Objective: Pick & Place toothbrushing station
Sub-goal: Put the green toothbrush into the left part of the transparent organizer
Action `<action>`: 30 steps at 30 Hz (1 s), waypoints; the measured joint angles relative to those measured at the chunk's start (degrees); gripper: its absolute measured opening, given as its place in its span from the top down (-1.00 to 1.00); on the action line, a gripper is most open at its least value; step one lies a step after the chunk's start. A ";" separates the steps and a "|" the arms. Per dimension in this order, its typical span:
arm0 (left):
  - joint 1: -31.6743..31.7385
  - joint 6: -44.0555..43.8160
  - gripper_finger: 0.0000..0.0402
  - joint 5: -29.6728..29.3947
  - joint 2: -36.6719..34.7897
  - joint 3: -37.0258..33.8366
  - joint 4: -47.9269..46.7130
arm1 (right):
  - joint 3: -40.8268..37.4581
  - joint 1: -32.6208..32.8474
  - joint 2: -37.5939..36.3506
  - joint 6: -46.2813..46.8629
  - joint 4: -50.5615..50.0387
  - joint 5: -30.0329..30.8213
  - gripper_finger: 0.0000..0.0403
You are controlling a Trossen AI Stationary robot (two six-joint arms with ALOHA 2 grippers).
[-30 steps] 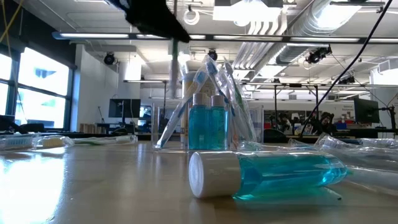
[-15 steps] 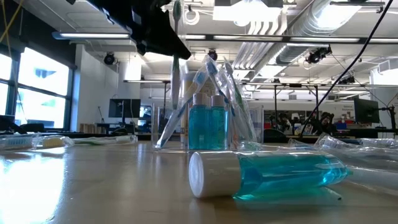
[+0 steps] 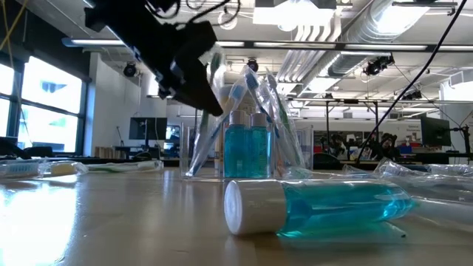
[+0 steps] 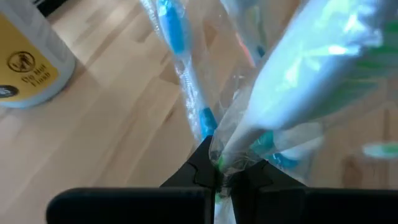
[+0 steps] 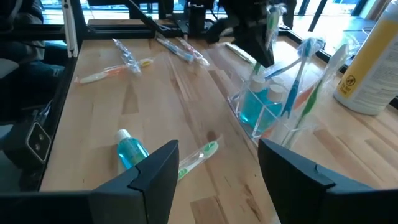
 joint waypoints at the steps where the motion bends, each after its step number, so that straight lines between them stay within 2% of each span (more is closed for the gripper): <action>1: 0.46 -0.97 0.93 -0.02 0.73 0.04 0.48 | 0.00 0.00 0.02 -0.10 0.01 0.14 -0.05; 5: 1.89 -3.41 0.92 1.60 1.87 0.16 1.60 | 0.00 0.00 0.11 -0.18 0.05 -0.03 -0.05; 20: 1.90 -5.42 0.67 4.06 1.95 -0.05 2.38 | 0.00 0.00 0.28 -0.07 -0.04 -0.43 -0.05; 24: 1.89 -5.53 0.53 4.56 1.66 -0.05 2.60 | 0.00 0.02 0.28 0.02 -0.04 -0.42 -0.05; 30: 1.90 -5.87 0.19 5.70 1.65 -0.05 2.03 | 0.00 0.00 0.28 0.00 -0.02 -0.45 -0.05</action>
